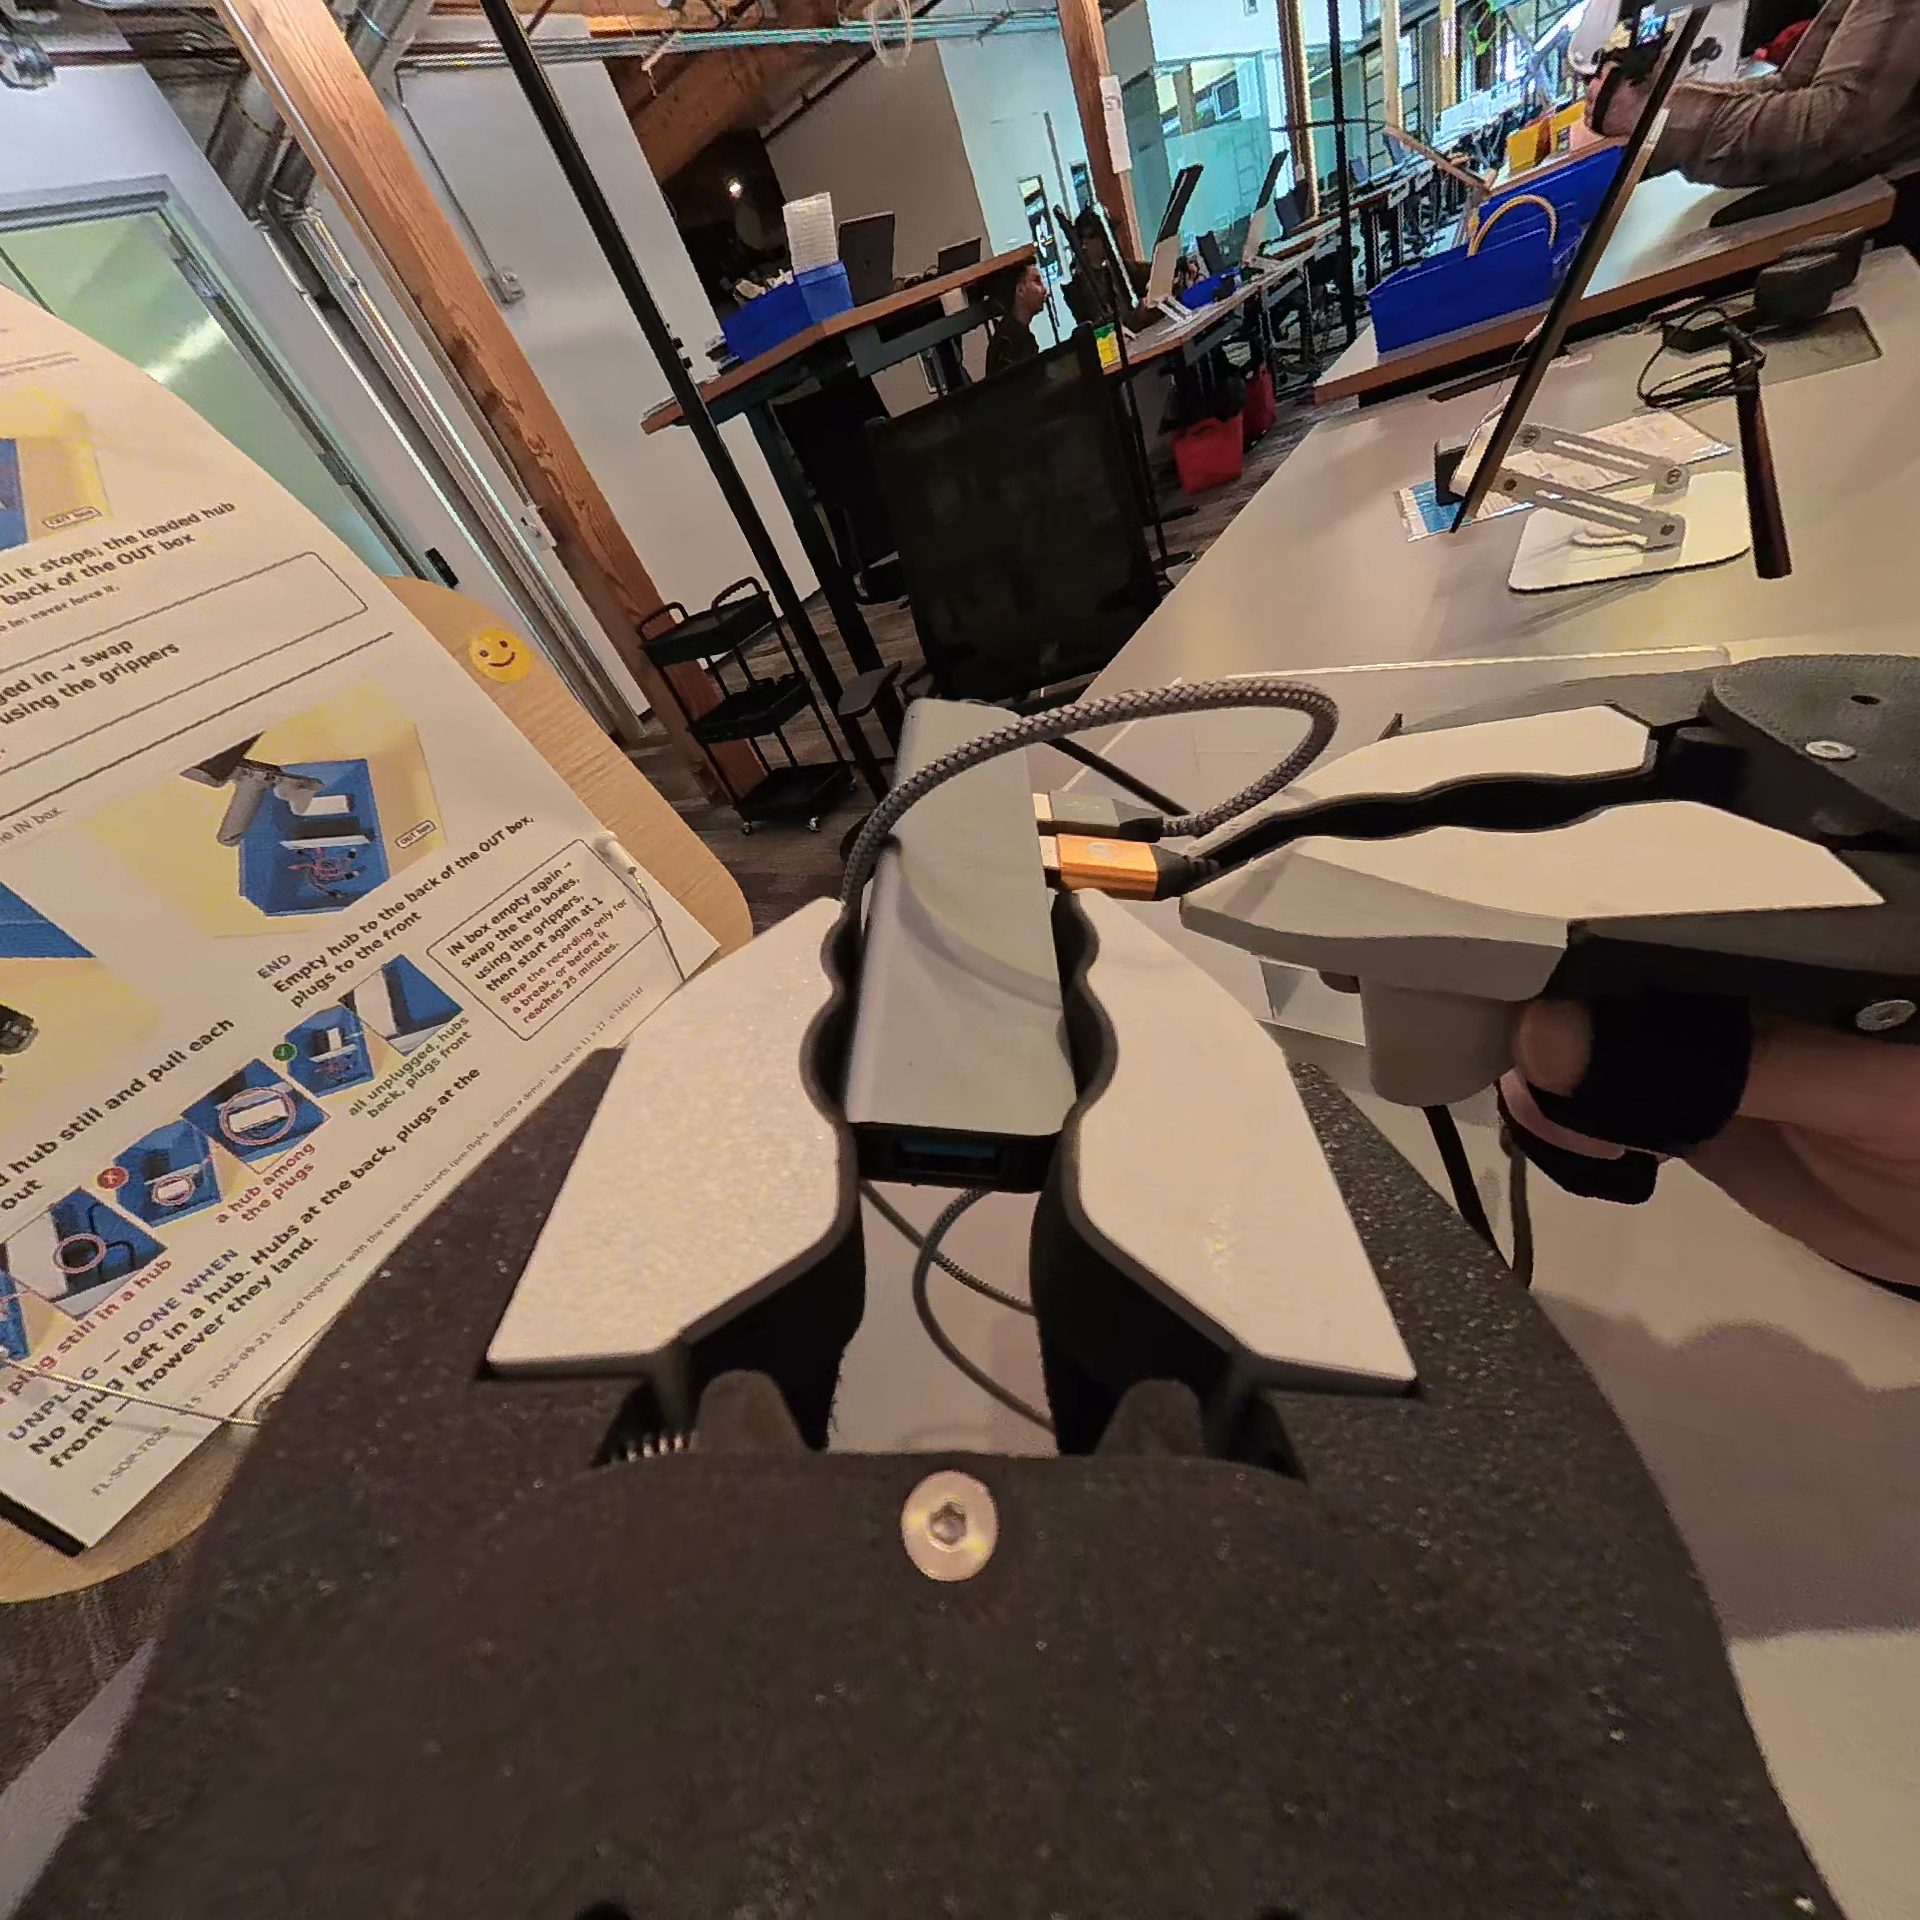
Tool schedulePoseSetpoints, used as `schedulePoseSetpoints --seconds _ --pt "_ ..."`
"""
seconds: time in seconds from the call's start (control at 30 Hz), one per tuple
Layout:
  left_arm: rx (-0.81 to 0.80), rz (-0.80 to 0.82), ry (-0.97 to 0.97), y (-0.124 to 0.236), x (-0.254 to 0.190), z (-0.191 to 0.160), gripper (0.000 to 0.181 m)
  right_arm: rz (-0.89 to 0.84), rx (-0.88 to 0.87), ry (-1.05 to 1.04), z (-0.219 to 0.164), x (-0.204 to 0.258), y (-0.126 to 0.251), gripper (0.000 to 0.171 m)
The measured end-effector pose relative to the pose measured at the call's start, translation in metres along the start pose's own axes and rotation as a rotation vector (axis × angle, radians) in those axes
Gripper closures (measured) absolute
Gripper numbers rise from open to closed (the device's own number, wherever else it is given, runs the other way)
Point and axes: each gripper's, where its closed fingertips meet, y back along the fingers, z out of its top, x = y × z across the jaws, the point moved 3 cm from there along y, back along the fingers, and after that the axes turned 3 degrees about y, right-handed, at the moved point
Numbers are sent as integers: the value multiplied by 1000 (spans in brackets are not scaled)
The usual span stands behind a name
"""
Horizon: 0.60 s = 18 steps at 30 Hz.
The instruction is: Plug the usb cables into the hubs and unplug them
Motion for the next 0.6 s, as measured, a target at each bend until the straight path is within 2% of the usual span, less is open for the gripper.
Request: schedulePoseSetpoints --seconds 0.6 --pt "26 -23 40 -3 2 -7 146 -41 13 11 -6 1 -1 164"
